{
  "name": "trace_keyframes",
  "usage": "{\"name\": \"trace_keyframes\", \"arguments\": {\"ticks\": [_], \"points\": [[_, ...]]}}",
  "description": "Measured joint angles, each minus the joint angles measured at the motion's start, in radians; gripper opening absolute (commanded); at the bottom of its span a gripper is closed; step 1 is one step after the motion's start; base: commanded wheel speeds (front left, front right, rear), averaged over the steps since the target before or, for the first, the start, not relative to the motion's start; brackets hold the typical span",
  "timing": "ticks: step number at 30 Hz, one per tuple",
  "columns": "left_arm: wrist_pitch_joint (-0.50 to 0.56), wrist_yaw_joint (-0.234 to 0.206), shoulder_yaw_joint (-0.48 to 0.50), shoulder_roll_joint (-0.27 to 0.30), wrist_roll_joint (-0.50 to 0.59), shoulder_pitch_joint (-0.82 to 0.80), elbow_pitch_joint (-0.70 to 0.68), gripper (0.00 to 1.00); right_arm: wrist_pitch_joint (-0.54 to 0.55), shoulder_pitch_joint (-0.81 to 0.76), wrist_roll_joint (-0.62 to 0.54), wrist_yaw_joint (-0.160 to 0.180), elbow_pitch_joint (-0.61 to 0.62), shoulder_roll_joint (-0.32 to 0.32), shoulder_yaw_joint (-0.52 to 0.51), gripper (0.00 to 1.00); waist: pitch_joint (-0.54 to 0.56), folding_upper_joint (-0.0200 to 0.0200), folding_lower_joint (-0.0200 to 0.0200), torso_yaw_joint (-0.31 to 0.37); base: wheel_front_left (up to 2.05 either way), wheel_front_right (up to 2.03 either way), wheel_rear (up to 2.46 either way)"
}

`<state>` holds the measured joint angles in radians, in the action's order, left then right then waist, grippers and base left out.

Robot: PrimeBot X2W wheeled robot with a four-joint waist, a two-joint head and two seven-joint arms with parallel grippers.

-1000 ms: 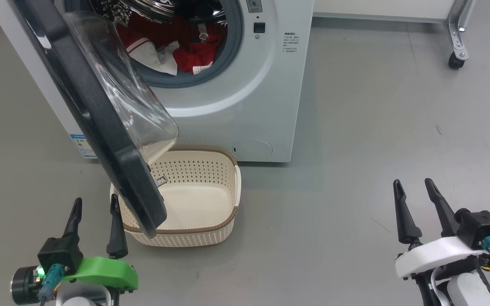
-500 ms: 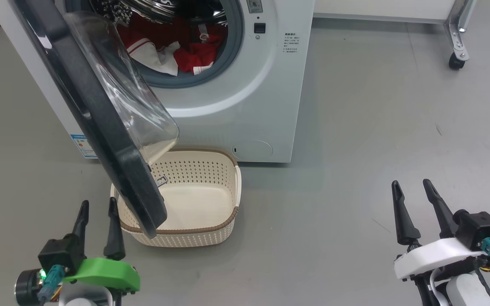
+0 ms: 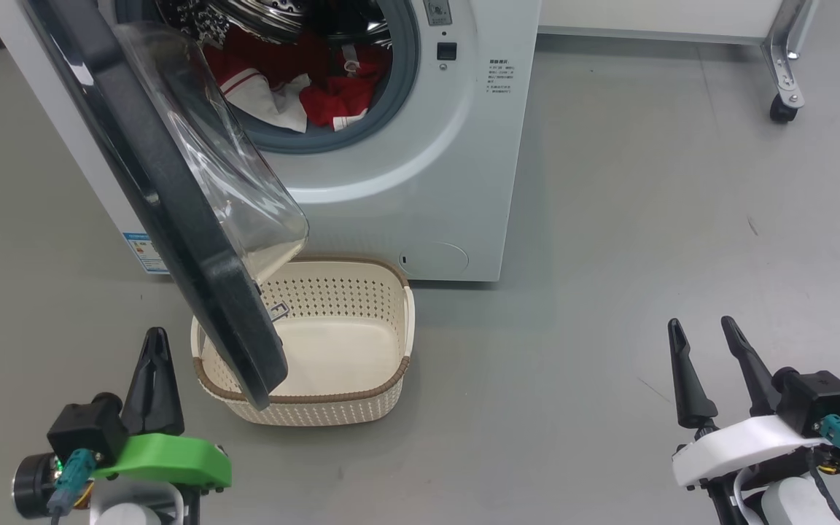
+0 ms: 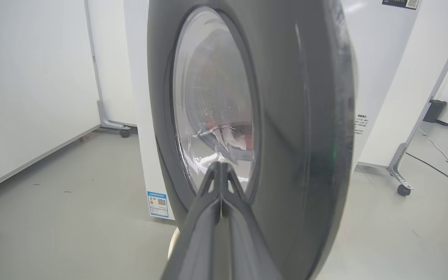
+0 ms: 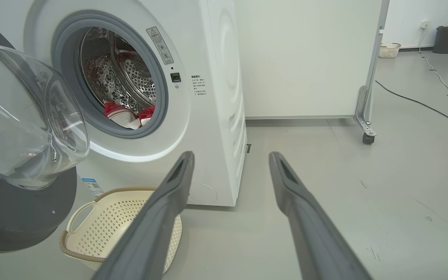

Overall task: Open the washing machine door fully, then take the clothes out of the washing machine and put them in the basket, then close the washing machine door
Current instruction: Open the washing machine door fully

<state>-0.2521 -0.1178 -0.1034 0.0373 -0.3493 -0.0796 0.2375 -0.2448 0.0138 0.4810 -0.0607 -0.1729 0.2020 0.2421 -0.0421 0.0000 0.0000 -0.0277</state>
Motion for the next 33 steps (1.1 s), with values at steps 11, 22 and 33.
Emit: {"name": "trace_keyframes", "arguments": {"ticks": [11, 22, 33], "points": [[0.000, 0.001, 0.032, 0.008, 0.040, -0.105, -0.154, 0.00, 0.000, 0.000, -0.001, -0.009, -0.004, -0.013, -0.017, 1.00, -0.002, 0.0000, 0.0000, 0.001, 0.00, 0.00, 0.00], [-0.006, 0.027, 0.006, 0.038, 0.098, -0.268, -0.319, 0.00, 0.000, -0.001, -0.010, -0.017, -0.008, -0.017, -0.040, 1.00, -0.005, 0.0000, 0.0000, 0.004, 0.00, 0.00, 0.00], [0.029, 0.035, -0.068, 0.037, 0.142, -0.282, -0.336, 0.00, 0.000, -0.001, -0.018, -0.020, -0.012, -0.036, -0.047, 1.00, 0.002, 0.0000, 0.0000, 0.016, 0.00, 0.00, 0.00]]}}
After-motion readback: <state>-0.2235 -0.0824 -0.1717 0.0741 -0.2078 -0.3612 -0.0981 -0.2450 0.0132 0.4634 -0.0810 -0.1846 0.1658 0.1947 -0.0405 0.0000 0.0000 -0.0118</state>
